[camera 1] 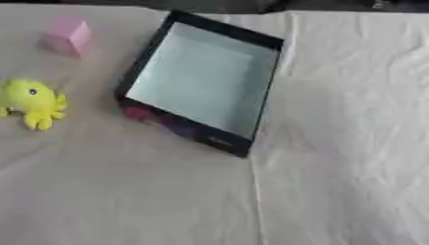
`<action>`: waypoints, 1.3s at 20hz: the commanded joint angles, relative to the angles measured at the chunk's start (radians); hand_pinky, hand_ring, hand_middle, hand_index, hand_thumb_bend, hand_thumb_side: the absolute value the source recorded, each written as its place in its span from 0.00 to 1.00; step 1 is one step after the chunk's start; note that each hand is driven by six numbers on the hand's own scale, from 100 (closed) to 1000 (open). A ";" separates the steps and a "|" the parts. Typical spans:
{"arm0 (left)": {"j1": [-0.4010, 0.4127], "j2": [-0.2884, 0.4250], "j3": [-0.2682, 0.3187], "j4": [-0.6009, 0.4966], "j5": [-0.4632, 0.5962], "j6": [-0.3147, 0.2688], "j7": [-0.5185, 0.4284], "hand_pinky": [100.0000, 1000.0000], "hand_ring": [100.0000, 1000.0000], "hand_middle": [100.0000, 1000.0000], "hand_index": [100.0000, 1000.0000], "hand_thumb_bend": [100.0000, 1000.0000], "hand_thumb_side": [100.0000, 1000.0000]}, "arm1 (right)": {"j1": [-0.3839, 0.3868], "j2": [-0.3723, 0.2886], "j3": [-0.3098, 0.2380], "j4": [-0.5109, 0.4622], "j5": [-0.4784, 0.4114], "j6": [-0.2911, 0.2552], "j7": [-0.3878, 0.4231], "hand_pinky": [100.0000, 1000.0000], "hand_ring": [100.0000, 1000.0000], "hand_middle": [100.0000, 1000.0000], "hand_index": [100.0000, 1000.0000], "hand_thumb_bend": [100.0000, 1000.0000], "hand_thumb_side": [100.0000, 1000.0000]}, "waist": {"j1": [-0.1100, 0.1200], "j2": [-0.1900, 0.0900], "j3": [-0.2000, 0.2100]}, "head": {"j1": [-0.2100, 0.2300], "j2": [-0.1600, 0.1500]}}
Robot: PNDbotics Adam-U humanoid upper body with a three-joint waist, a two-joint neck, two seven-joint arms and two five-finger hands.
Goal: Pick up objects on the table and place them in the box.
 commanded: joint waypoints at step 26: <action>-0.279 0.632 -0.236 0.483 -0.435 -0.265 -0.473 0.76 0.71 0.75 0.88 0.45 0.42 | 0.010 -0.044 0.008 -0.013 -0.003 0.007 0.022 1.00 0.93 0.97 0.87 0.37 0.26 | 0.009 -0.053 0.005 | -0.017 0.005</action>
